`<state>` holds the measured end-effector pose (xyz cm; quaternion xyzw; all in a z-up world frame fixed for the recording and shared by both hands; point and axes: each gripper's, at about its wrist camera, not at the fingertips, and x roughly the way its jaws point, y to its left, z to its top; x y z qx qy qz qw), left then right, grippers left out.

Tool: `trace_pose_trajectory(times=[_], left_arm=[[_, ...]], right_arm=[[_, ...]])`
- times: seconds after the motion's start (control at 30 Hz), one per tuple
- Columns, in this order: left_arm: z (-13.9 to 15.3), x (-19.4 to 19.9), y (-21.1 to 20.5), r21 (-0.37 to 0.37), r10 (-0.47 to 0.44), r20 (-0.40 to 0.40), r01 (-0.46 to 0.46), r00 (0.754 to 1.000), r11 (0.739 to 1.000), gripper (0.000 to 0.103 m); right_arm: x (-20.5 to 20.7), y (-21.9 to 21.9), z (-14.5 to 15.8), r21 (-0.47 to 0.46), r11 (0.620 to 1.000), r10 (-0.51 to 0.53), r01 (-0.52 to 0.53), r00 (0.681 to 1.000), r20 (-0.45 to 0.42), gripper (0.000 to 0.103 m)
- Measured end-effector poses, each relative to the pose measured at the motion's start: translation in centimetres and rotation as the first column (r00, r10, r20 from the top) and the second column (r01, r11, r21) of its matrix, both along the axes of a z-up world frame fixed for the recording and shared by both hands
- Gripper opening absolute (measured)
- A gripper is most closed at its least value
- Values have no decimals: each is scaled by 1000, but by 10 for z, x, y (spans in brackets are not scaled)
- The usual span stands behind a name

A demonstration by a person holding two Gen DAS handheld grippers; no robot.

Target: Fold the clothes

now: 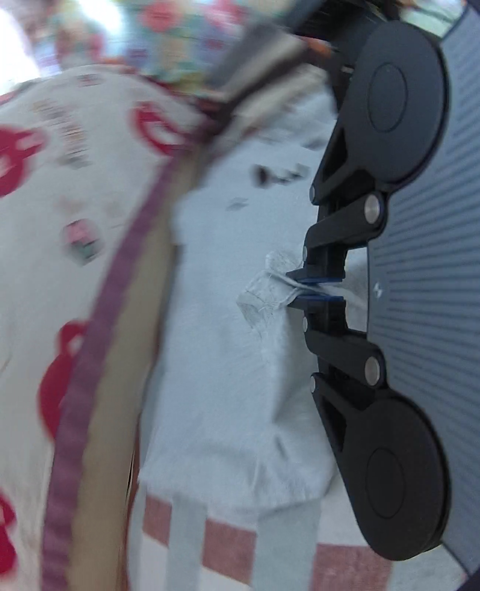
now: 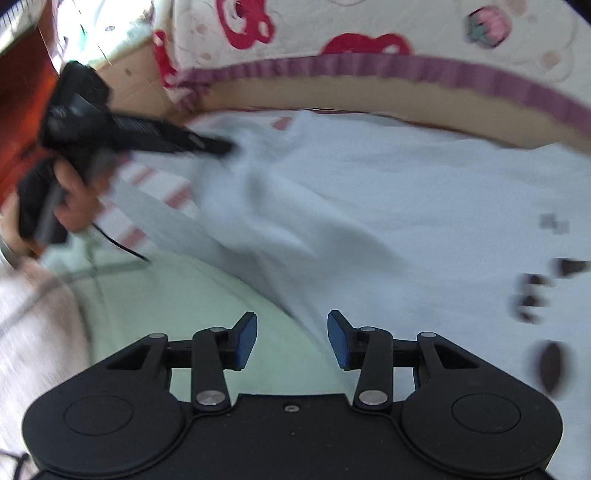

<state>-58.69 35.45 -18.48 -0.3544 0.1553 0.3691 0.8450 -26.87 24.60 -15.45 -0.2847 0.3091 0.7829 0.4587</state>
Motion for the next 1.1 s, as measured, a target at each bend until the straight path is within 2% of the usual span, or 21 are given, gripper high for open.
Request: trace_pose_trajectory(times=[0.07,0.2,0.33,0.47,0.6,0.7,0.77,0.83,0.9,1.0,1.1], left_arm=[[0,-13,-3,1,38,44,-38,998,999,6],[2,-23,-7,37,95,96,-99,991,994,5],[12,-31,-11,105,121,141,-137,983,985,5],[26,-47,-27,167,147,194,-180,970,969,5],[41,-79,-71,186,187,258,-239,948,953,4],[51,-101,-108,203,211,241,-261,947,944,4],[49,-107,-118,187,228,173,-259,958,948,4],[46,-111,-125,168,236,101,-250,967,954,4],[38,-112,-124,136,233,39,-236,972,962,4],[24,-112,-117,74,222,-10,-221,975,972,4],[17,-106,-113,57,205,-92,-200,974,978,4]], right_arm=[[17,-16,6,8,999,-43,43,997,57,47],[50,-53,9,23,986,-166,165,985,41,47],[54,-81,-1,8,978,-208,208,974,86,47],[48,-95,-14,-24,965,-251,260,948,198,48],[47,-115,-12,-45,951,-285,305,925,250,50],[47,-131,-10,-60,942,-302,329,913,275,53],[52,-148,-5,-47,928,-343,370,895,285,53],[69,-168,2,-29,894,-426,448,868,255,56],[101,-186,1,-44,830,-543,556,823,166,59],[150,-213,-2,-88,713,-696,696,718,33,60],[180,-231,-19,-171,634,-773,754,611,-170,60]])
